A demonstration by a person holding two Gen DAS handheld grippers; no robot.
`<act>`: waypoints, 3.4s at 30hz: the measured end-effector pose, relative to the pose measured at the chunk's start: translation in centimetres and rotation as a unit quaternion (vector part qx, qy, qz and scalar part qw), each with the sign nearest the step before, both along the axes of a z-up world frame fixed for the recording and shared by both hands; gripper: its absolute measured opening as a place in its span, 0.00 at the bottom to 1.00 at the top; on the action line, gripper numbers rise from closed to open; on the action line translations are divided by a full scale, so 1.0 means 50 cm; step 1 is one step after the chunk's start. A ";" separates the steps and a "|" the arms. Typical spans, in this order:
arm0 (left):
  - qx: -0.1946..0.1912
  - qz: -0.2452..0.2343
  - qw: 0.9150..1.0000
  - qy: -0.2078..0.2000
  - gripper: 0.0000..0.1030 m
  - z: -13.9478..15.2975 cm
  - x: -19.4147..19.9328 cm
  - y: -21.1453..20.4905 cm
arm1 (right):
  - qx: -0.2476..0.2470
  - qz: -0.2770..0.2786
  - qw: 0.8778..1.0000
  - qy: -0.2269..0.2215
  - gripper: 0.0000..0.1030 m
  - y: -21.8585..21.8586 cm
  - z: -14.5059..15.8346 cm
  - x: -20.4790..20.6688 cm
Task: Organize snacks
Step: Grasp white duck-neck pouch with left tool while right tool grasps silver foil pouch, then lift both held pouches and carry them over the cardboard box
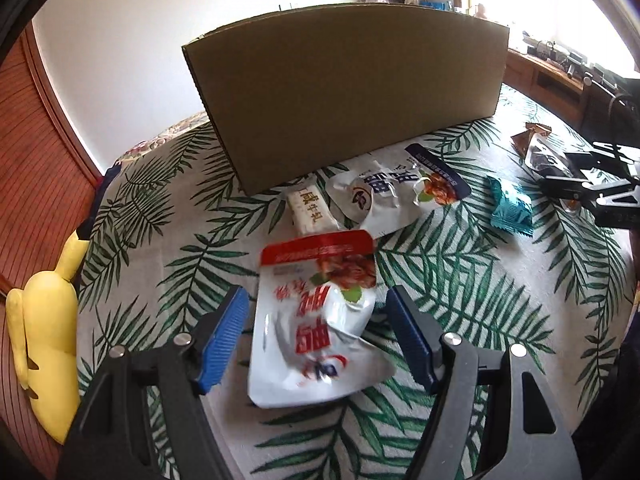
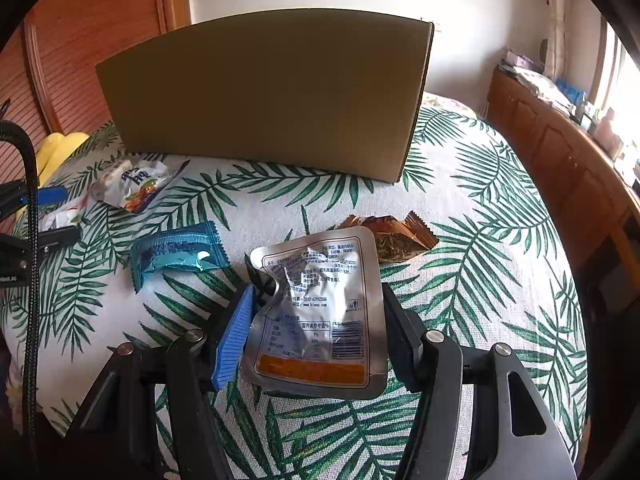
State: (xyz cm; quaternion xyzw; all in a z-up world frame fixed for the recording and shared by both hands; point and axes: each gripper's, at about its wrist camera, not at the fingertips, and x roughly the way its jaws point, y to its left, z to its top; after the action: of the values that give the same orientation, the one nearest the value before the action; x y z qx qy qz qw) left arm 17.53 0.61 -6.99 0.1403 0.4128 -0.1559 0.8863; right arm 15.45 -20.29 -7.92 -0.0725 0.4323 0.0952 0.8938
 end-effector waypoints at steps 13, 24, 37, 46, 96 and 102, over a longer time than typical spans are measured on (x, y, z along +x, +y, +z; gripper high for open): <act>-0.058 0.035 0.997 0.033 0.72 -0.011 0.017 0.035 | 0.000 0.000 1.000 0.000 0.60 -0.001 0.000 0.001; -0.057 0.043 0.997 0.033 0.59 -0.007 -0.005 0.029 | 0.001 0.000 1.000 0.000 0.60 0.000 0.000 -0.001; -0.059 0.049 0.997 0.014 0.57 0.011 -0.061 0.025 | 0.001 0.000 1.000 0.000 0.60 -0.001 0.000 -0.001; -0.085 0.044 0.995 -0.010 0.57 0.060 -0.083 0.009 | 0.001 0.001 1.000 0.000 0.61 0.001 0.000 -0.002; -0.152 0.007 0.985 -0.082 0.57 0.202 -0.075 -0.078 | 0.049 0.066 0.992 -0.095 0.56 0.030 0.179 -0.059; -0.156 0.006 0.984 -0.088 0.57 0.215 -0.039 -0.081 | 0.055 0.075 0.990 -0.109 0.56 0.033 0.203 -0.037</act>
State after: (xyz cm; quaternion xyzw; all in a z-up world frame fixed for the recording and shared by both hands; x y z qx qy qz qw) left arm 15.60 -3.43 3.76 0.0113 0.3049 -0.2000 0.9311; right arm 13.62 -18.63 2.24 -0.0652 0.3195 0.1774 0.9286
